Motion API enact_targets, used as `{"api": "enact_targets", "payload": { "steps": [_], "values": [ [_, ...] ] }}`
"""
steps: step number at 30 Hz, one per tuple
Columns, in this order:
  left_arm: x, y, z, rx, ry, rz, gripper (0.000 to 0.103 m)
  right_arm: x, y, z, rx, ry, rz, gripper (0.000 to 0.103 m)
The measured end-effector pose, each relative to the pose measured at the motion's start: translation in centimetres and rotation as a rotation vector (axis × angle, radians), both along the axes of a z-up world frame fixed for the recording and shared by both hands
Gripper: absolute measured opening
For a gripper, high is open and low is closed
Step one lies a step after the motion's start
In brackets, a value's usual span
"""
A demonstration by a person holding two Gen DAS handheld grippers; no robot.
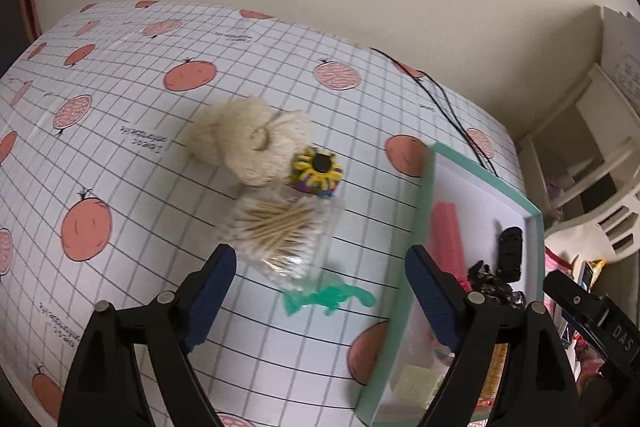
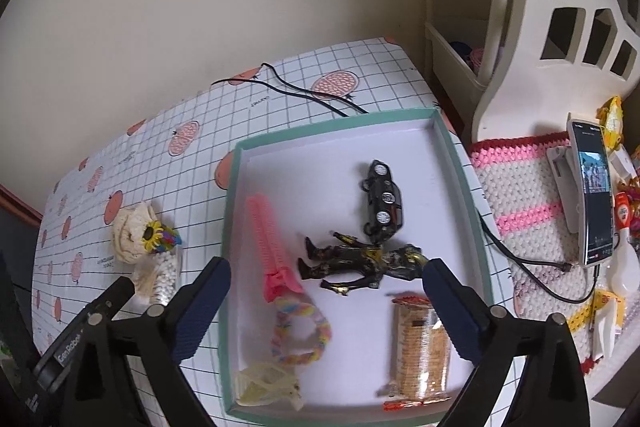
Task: Organize objects
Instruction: 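Lower the ring and figure into the tray and open both tools, then move both open tools back toward the cotton swab bag and green toy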
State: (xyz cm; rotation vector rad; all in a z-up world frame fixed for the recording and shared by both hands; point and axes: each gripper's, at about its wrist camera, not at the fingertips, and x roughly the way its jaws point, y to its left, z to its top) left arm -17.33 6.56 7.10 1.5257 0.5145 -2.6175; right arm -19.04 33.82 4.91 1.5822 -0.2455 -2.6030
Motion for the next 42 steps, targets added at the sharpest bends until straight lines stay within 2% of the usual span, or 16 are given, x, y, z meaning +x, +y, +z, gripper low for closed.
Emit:
{"api": "enact_targets", "payload": {
  "steps": [5, 9, 17, 24, 28, 31, 35, 38, 42],
  "values": [
    [-0.9, -1.9, 0.0, -0.010, -0.058, 0.035, 0.093, -0.5, -1.4, 0.1, -0.002, 0.000, 0.006, 0.103],
    [-2.0, -3.6, 0.2, 0.063, -0.088, 0.040, 0.095, -1.0, -2.8, -0.2, 0.025, -0.003, 0.021, 0.103],
    [-4.2, -6.9, 2.4, 0.107, -0.025, 0.067, 0.096, -2.1, -5.9, 0.9, 0.044, 0.035, 0.059, 0.103],
    [-6.2, -9.0, 3.8, 0.110, 0.005, 0.040, 0.096, -3.6, -10.3, 1.9, 0.028, 0.077, 0.172, 0.103],
    [-6.7, -10.4, 4.7, 0.126, 0.038, 0.032, 0.096, -3.8, -12.3, 1.2, -0.014, 0.076, 0.235, 0.103],
    [-7.0, -11.5, 4.8, 0.139, 0.039, 0.030, 0.096, -3.7, -13.6, 0.4, -0.003, 0.069, 0.275, 0.103],
    [-7.2, -12.3, 4.1, 0.114, 0.010, 0.017, 0.096, -3.1, -15.1, -1.1, 0.017, 0.047, 0.337, 0.103],
    [-7.4, -12.3, 2.9, 0.094, -0.042, -0.001, 0.096, -2.7, -15.9, -2.7, 0.035, 0.005, 0.395, 0.103],
    [-7.7, -11.5, 1.3, 0.070, -0.092, -0.072, 0.096, -2.3, -16.1, -5.1, 0.057, -0.061, 0.429, 0.103]
  ]
}}
